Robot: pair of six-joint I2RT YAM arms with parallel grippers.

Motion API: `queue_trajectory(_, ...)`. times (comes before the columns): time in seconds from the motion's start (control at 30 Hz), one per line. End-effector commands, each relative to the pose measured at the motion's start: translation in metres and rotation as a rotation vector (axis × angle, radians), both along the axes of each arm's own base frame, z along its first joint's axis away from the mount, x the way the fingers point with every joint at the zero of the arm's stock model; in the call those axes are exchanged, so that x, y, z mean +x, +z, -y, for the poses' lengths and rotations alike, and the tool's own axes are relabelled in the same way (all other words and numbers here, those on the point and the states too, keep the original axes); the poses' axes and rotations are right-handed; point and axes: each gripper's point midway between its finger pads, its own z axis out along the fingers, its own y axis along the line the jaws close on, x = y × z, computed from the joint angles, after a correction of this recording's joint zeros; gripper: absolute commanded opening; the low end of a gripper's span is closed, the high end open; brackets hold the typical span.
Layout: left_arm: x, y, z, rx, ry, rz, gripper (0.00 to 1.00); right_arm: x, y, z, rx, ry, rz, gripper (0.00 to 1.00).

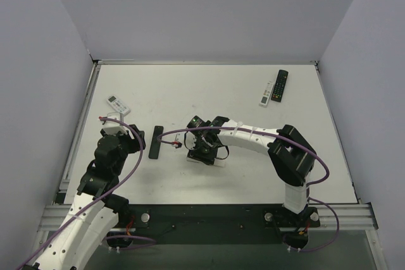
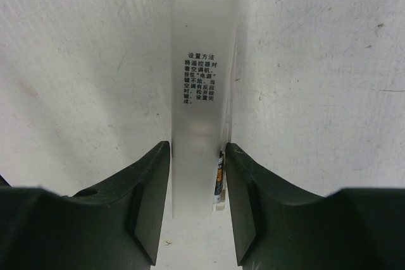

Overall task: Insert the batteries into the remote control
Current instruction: Load the battery cover into the remote control.

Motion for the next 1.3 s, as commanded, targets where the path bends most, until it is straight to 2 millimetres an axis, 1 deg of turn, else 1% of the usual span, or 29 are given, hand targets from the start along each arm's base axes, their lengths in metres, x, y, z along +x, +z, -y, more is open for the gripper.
queue_trajectory(0.0,0.005,0.018,0.001,-0.01,-0.005,0.067,0.74,-0.011,-0.008,0.009,-0.055,0.007,-0.066,0.36)
queue_trajectory(0.2,0.005,0.017,0.002,-0.012,-0.011,0.065,0.74,-0.01,-0.007,0.01,-0.059,0.005,-0.058,0.35)
queue_trajectory(0.33,0.005,0.015,0.01,-0.03,-0.052,0.063,0.74,-0.007,0.002,0.007,-0.039,0.006,-0.039,0.36)
queue_trajectory(0.4,0.005,0.014,0.018,-0.044,-0.091,0.058,0.74,-0.004,0.006,0.006,-0.034,0.004,-0.022,0.36)
queue_trajectory(0.5,0.005,0.013,0.027,-0.062,-0.13,0.049,0.74,-0.002,0.005,0.008,-0.045,0.004,-0.014,0.36)
queue_trajectory(0.57,0.006,0.011,0.029,-0.062,-0.14,0.039,0.74,-0.003,0.001,0.009,-0.055,0.005,-0.025,0.36)
queue_trajectory(0.7,0.006,0.009,0.034,-0.066,-0.164,0.031,0.74,-0.004,-0.001,0.008,-0.057,0.013,-0.032,0.34)
queue_trajectory(0.93,0.007,0.007,0.039,-0.063,-0.191,0.021,0.74,-0.002,0.001,0.009,-0.071,0.027,-0.029,0.26)
queue_trajectory(1.03,0.007,0.007,0.039,-0.062,-0.193,0.022,0.74,-0.004,0.002,0.008,-0.069,0.037,-0.041,0.24)
queue_trajectory(1.13,0.007,0.006,0.041,-0.063,-0.203,0.02,0.74,-0.005,0.001,0.009,-0.082,0.042,-0.053,0.23)
queue_trajectory(1.27,0.007,0.007,0.042,-0.062,-0.213,0.02,0.74,-0.004,0.003,0.009,-0.089,0.041,-0.051,0.23)
